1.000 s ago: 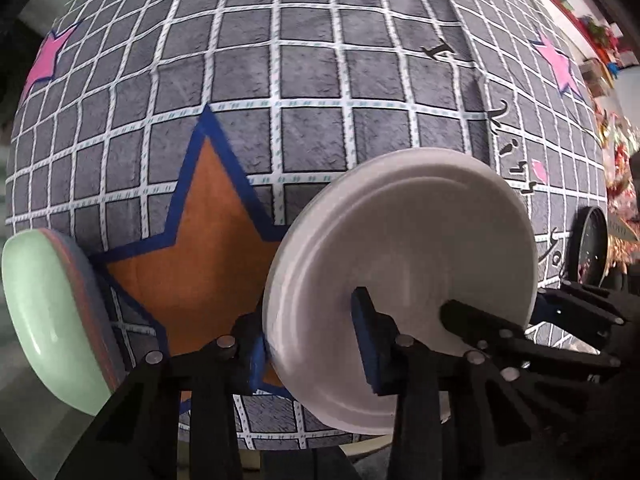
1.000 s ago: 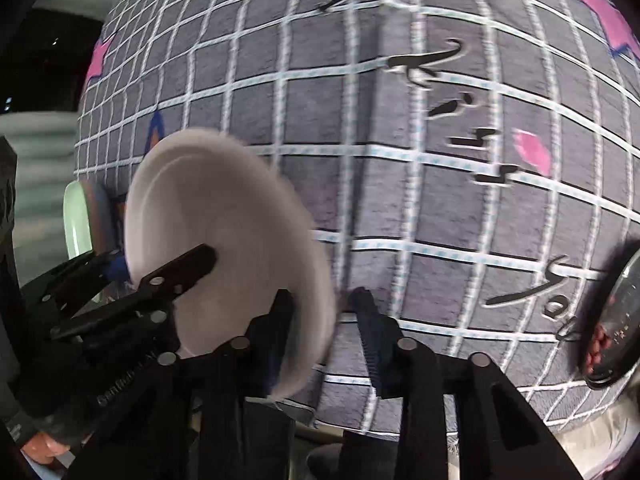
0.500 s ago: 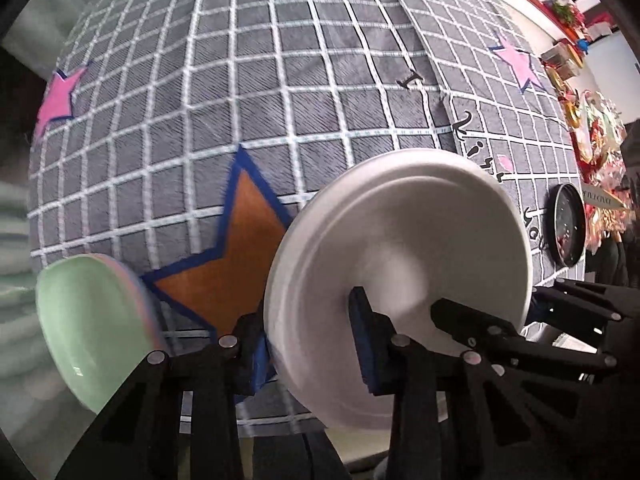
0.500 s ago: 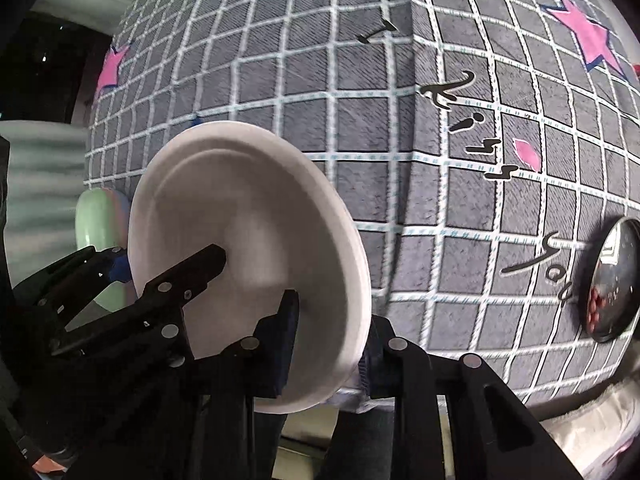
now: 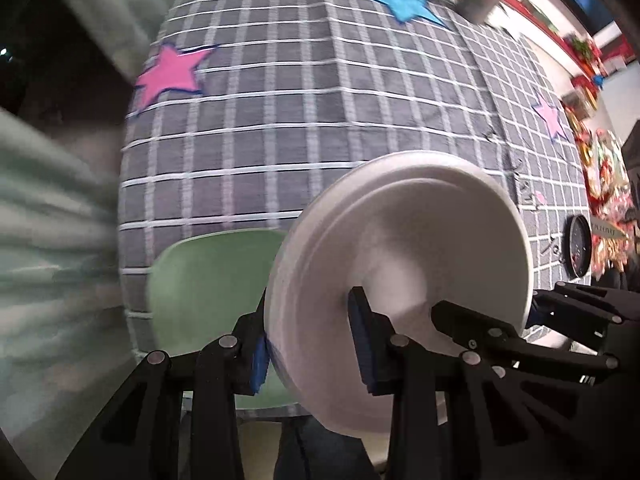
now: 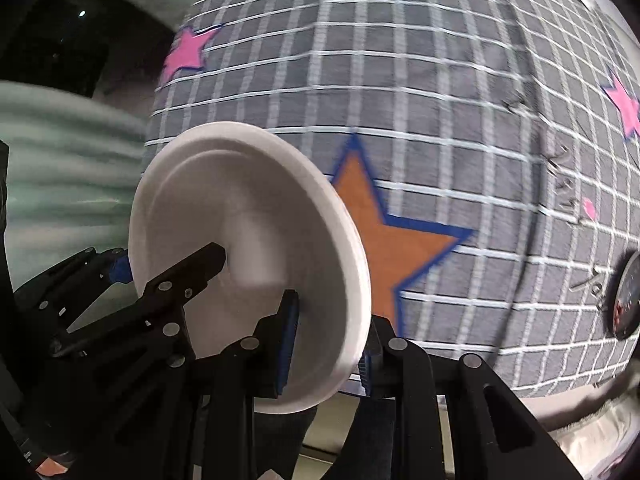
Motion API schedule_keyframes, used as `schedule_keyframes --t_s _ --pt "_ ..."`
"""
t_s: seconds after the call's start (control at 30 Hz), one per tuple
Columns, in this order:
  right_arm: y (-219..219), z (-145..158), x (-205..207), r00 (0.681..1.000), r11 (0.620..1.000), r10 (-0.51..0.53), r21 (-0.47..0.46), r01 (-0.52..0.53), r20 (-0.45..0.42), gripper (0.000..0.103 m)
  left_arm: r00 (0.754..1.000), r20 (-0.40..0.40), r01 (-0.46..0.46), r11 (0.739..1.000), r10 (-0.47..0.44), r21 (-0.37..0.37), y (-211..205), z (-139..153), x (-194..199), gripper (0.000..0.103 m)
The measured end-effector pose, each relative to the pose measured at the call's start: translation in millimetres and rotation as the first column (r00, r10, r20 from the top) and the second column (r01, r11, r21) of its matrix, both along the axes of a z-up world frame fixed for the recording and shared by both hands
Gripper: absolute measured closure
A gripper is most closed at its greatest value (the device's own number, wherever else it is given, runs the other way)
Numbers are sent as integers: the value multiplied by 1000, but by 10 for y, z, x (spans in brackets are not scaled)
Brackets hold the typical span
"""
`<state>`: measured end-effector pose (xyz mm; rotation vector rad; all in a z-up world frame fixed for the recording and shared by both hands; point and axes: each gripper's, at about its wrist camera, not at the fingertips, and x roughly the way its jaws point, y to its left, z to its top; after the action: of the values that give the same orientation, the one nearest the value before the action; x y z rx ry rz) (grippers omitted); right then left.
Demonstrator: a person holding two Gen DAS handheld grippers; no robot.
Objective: Organize plates and bowls
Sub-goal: 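Carry the bowl stack onto the green plate and lower it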
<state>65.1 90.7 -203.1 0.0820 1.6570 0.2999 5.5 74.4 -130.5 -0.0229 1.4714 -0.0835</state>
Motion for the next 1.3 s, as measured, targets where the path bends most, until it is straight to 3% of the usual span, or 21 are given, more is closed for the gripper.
schedule_keyframes --t_s 0.2,0.43,0.8,0.97,1.0,1.03,1.07,1.1,1.13,1.3 --pt "457 -4 13 998 998 65 13 -65 9 74 999 10 -51 999 51 17 484 74 -134 66" --pt "858 -222 -36 993 993 117 22 -116 -29 74 995 -33 -93 995 94 34 897 -15 -325 66" --pt "1195 -703 -62 987 988 153 -5 -154 -38 74 994 -53 -90 995 92 36 1037 -337 -350 65" --pt "1273 -665 -144 983 983 181 -22 -182 -40 71 996 -38 -77 997 77 3 1078 -306 -361 64" --pt "1313 -632 -147 981 981 192 -34 -193 -33 68 997 -35 -76 997 76 3 1093 -288 -378 64" --pt "1367 -595 -132 980 978 199 -62 -200 -24 55 997 -26 -76 997 76 17 1108 -253 -377 64" --pt "1367 -547 -115 979 972 205 -118 -205 -4 44 997 -19 -77 997 78 29 1144 -223 -388 57" --pt "1359 -499 -80 979 970 202 -142 -198 12 22 996 -17 -86 995 87 43 1180 -205 -379 45" --pt "1325 -480 -67 980 972 196 -138 -191 23 13 994 -19 -110 993 111 53 1253 -181 -379 22" --pt "1224 -372 -61 988 982 146 -125 -139 47 12 994 33 -102 994 101 29 1382 25 -312 20"
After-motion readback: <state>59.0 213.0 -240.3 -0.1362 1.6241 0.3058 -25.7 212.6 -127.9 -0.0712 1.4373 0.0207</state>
